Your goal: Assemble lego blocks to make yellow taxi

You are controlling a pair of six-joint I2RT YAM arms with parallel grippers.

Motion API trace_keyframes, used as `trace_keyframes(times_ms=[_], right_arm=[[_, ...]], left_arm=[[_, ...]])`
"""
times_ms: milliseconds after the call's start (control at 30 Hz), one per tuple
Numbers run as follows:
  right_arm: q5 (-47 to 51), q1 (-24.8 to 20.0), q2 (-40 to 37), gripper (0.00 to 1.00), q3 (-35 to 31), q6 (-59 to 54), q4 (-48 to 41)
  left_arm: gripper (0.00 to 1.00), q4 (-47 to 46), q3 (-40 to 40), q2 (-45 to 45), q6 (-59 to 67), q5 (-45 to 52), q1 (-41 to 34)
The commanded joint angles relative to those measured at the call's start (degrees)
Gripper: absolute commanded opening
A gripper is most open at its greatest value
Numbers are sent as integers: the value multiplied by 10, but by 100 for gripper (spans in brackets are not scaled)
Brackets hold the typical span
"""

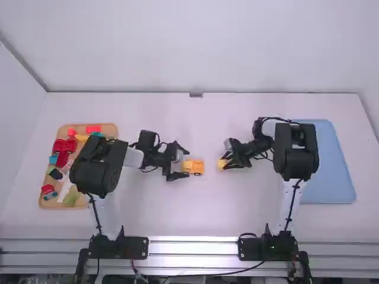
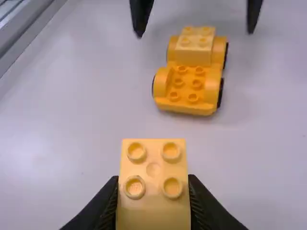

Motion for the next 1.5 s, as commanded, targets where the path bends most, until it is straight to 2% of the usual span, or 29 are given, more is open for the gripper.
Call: trace_keyframes(times_ms=[0,133,267,400,567,600,733,933,1133,1267,1467], right_arm=[[-33,3,2,26,18,40,-2],[-43,3,-10,23,35,67,2],[-43,8,-47,25,35,79,27],[-9,22,-95,23,35,193,115],[66,52,-138,18,33,278,144],[74,62,-148,14,26,281,148],[79,90,-177,11,-18,294,178],[80,122,-221,11,-130,426,331],[78,158,-237,20,-226,540,496],[56,170,-236,24,-253,562,538],[44,168,-236,20,-255,562,525]], left_arm=[[99,-24,16,7,43,-3,-10],[99,-38,21,7,58,-14,-10],[99,-38,14,7,53,-33,-9],[99,-34,10,7,53,-32,-9],[99,-37,10,7,53,-32,-12],[99,-35,10,7,53,-32,-12],[99,-30,10,7,53,-33,-12],[99,-21,9,7,53,-34,-12],[99,-24,9,7,66,-34,-12],[99,-25,9,7,68,-34,-13],[99,-23,12,20,68,-32,-14]])
